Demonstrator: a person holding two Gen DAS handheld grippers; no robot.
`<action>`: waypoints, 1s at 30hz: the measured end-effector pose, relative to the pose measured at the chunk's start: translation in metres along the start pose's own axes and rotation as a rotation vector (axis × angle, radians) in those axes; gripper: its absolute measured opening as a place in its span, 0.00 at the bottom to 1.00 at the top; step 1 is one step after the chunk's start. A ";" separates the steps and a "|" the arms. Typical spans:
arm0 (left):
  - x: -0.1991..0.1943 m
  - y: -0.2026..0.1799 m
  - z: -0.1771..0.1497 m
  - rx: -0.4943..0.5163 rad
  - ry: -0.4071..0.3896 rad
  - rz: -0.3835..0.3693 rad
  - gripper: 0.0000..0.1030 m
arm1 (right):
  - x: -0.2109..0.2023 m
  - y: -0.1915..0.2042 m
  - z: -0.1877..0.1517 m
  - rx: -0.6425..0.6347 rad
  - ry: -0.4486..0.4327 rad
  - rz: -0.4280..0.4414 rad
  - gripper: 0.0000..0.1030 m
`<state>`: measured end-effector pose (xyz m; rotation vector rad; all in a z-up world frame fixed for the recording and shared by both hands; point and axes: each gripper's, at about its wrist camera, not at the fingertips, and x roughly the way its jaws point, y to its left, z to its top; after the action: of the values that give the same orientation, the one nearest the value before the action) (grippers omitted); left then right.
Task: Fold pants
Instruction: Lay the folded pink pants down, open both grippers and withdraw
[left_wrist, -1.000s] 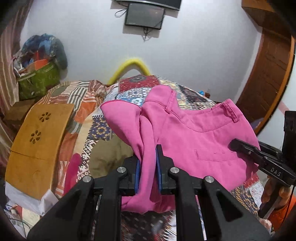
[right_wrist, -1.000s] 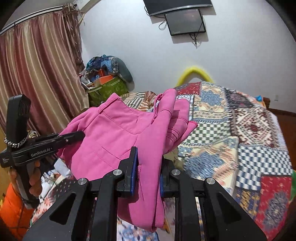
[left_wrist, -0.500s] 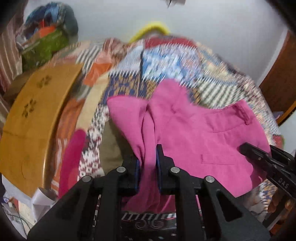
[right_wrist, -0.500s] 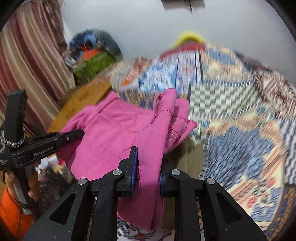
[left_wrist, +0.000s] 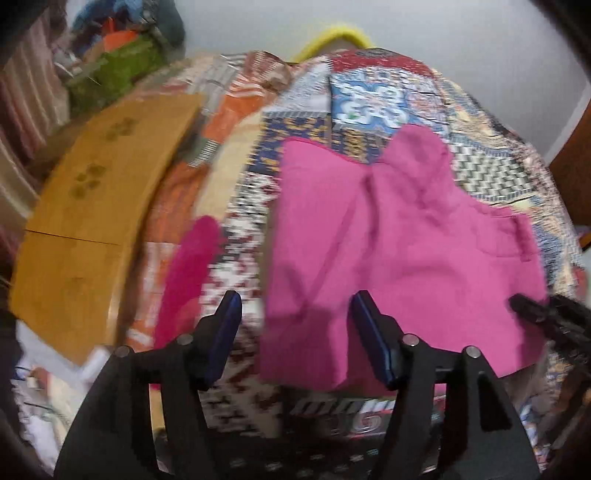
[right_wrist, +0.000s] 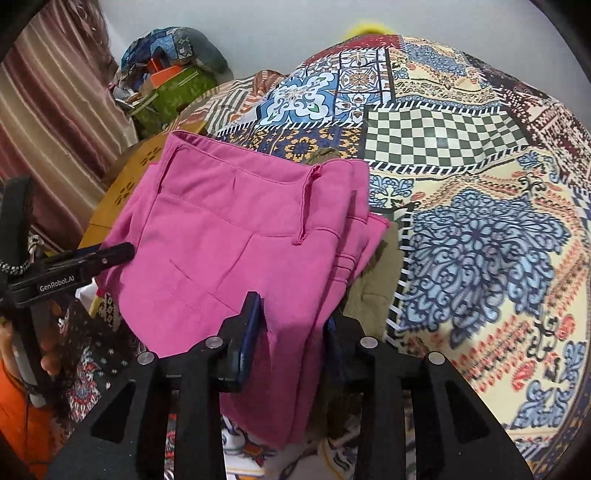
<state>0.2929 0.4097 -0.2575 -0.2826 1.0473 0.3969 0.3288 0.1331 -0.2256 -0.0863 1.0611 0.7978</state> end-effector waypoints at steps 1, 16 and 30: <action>-0.001 0.002 -0.001 0.004 -0.003 0.008 0.62 | -0.003 0.000 0.000 -0.005 -0.004 -0.008 0.32; -0.010 0.013 -0.011 -0.021 0.023 0.093 0.62 | -0.043 0.003 -0.015 -0.121 -0.055 -0.111 0.43; -0.213 -0.031 -0.049 0.014 -0.315 -0.044 0.61 | -0.218 0.050 -0.034 -0.174 -0.408 -0.018 0.43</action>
<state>0.1750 0.3231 -0.0925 -0.2218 0.7339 0.3807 0.2195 0.0365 -0.0524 -0.0764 0.6039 0.8472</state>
